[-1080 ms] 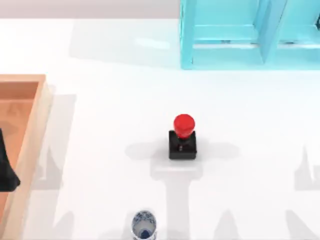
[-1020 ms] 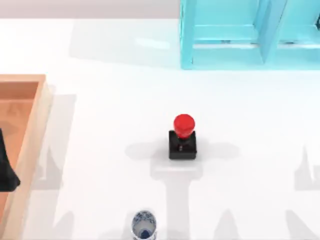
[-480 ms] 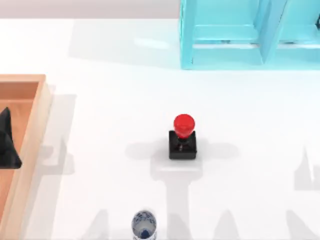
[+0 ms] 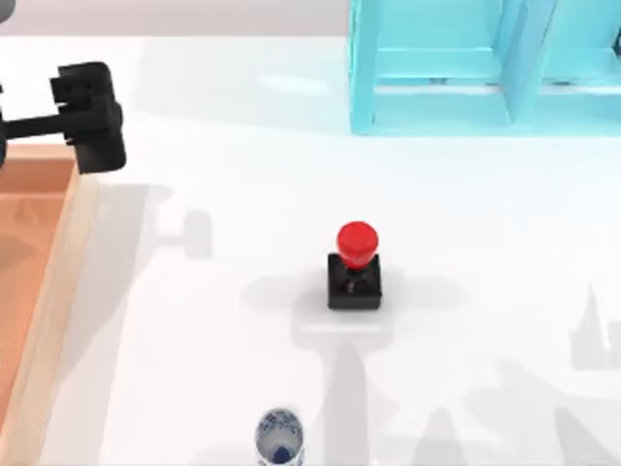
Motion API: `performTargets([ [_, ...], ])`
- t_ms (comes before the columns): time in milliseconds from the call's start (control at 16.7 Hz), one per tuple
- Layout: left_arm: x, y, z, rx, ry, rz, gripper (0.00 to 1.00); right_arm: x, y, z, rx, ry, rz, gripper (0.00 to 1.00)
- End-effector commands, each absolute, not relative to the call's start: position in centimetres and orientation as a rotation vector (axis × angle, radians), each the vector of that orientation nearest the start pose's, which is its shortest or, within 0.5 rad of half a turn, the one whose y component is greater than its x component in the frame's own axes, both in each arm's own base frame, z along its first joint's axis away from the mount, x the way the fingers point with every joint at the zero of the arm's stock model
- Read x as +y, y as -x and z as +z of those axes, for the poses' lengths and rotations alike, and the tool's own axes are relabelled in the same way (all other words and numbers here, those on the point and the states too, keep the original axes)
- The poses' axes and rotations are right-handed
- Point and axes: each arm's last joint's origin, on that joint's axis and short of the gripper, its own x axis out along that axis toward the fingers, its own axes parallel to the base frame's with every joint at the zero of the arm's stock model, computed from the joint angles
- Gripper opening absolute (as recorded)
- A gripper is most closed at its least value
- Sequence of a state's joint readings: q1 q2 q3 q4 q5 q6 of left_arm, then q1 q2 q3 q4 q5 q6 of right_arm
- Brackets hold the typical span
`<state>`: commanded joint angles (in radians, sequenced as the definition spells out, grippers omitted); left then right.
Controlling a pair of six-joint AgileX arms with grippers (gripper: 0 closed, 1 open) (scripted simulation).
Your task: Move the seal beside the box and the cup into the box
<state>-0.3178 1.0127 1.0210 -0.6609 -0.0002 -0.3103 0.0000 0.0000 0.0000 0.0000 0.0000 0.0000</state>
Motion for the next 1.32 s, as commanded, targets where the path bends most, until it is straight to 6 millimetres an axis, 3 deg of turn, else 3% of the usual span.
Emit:
performTargets([
  [180, -10.6, -24.9, 34.2, 0.903, 0.202, -0.207, 1.00, -0.1, -10.6, 16.0, 0.000, 0.000, 0.000, 1.00],
  [300, -14.0, -28.0, 34.0, 1.042, 0.189, -0.197, 1.00, -0.1, -10.6, 16.0, 0.000, 0.000, 0.000, 1.00],
  [600, -23.1, -33.4, 30.3, 1.336, 0.113, -0.132, 1.00, -0.1, -10.6, 16.0, 0.000, 0.000, 0.000, 1.00],
  [780, -27.5, -34.6, 27.0, 1.459, 0.056, -0.079, 1.00, -0.1, -10.6, 16.0, 0.000, 0.000, 0.000, 1.00],
  [960, -30.4, -34.9, 24.2, 1.537, 0.008, -0.036, 1.00, -0.1, -10.6, 16.0, 0.000, 0.000, 0.000, 1.00],
  [1140, -31.6, -34.8, 22.9, 1.570, -0.016, -0.015, 1.00, -0.1, -10.6, 16.0, 0.000, 0.000, 0.000, 1.00],
  [1320, -31.6, -34.8, 22.9, 1.570, -0.016, -0.015, 1.00, -0.1, -10.6, 16.0, 0.000, 0.000, 0.000, 1.00],
])
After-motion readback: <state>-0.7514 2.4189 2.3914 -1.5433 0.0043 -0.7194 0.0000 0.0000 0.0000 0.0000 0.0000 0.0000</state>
